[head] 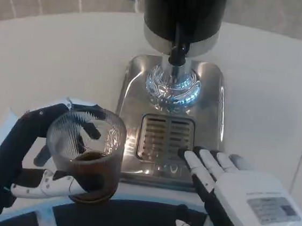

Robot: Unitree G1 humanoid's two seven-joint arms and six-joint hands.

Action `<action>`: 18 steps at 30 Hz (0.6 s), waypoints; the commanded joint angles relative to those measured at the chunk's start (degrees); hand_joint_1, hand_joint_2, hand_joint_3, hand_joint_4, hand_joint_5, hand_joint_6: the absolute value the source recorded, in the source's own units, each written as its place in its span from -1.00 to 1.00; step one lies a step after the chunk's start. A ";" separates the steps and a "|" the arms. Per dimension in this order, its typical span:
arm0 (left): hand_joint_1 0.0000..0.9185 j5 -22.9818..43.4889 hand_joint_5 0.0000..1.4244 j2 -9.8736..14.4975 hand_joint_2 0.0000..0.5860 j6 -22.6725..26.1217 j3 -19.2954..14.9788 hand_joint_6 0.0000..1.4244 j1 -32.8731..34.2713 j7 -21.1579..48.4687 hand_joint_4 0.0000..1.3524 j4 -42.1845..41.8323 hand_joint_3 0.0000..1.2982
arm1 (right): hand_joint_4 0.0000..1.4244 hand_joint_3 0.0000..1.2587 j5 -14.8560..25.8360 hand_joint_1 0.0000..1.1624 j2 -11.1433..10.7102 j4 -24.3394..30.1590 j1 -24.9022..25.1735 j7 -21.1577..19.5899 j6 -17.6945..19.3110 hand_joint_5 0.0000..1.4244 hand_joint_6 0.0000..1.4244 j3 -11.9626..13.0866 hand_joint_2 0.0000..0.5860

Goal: Grasp the cup under the faucet to collect the drink, then remove the cup.

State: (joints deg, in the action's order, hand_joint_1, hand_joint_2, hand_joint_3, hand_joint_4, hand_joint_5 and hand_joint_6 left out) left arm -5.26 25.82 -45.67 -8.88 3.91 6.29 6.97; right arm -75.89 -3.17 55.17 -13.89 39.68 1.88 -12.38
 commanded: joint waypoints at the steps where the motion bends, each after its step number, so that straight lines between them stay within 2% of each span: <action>1: 0.23 2.07 0.93 0.35 -0.93 0.13 -1.18 1.00 -1.16 0.96 0.64 -2.64 0.48 | -1.00 -0.97 -0.17 -0.63 0.41 2.21 -1.55 -0.05 1.02 -1.00 -1.00 -1.02 1.00; 10: 0.23 3.59 0.93 0.39 -0.93 0.26 -1.76 1.00 -2.86 3.68 0.64 -4.16 0.48 | -1.00 -0.98 0.22 -0.63 0.76 3.29 -2.78 0.79 1.53 -1.00 -1.00 -1.64 1.00; 18: 0.23 2.94 0.93 -0.08 -0.95 -0.20 -1.80 1.00 -4.24 3.95 0.64 -4.02 0.48 | -1.00 -0.98 0.33 -0.63 0.68 1.43 -2.28 -0.11 1.40 -1.00 -1.00 -1.22 1.00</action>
State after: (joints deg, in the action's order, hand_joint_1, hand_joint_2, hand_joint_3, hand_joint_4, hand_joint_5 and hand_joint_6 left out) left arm -2.91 25.91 -45.17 -10.13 -0.02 10.22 3.79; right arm -75.84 -2.63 57.37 -16.11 40.12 3.01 -13.75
